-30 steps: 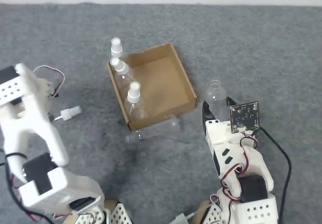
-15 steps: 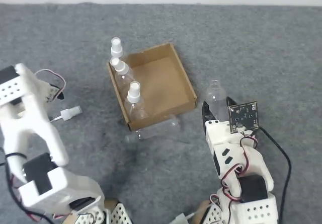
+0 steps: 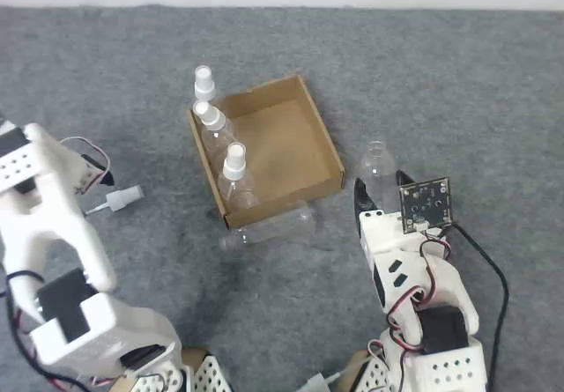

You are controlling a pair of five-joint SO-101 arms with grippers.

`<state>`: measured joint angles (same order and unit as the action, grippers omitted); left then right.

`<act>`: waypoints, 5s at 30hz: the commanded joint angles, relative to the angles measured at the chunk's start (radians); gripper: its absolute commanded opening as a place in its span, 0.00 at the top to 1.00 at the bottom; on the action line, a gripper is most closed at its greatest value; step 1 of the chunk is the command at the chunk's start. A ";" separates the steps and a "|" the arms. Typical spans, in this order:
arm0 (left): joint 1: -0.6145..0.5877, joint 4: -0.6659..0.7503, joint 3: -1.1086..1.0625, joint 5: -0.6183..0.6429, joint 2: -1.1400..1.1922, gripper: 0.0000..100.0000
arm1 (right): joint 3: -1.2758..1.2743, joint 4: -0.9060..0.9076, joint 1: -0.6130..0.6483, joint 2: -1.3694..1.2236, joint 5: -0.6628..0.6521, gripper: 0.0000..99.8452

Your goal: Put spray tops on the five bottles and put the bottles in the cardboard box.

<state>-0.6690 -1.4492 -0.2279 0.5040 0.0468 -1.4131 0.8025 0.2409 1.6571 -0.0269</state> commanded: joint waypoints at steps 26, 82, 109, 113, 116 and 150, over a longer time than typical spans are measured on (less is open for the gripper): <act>0.068 -0.005 0.079 -1.247 -0.068 0.78 | 0.006 -0.030 0.005 0.021 -0.017 0.95; 0.173 0.324 0.030 -1.629 0.364 0.97 | 0.006 -0.030 0.007 0.021 -0.017 0.95; 0.158 -0.166 0.295 -1.501 0.362 0.99 | 0.006 -0.028 0.007 0.021 -0.017 0.95; 0.161 -0.233 0.297 -1.501 0.362 0.99 | 0.006 -0.028 0.007 0.021 -0.017 0.95; 0.160 -0.255 0.297 -1.491 0.362 0.99 | 0.006 -0.028 0.007 0.021 -0.017 0.95; 0.133 -0.302 0.295 -0.953 0.086 0.99 | 0.006 -0.028 0.004 0.021 -0.017 0.96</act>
<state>-0.5386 -1.7146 0.0330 -0.5409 0.2217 -1.4131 0.8025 0.2409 1.6571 -0.0299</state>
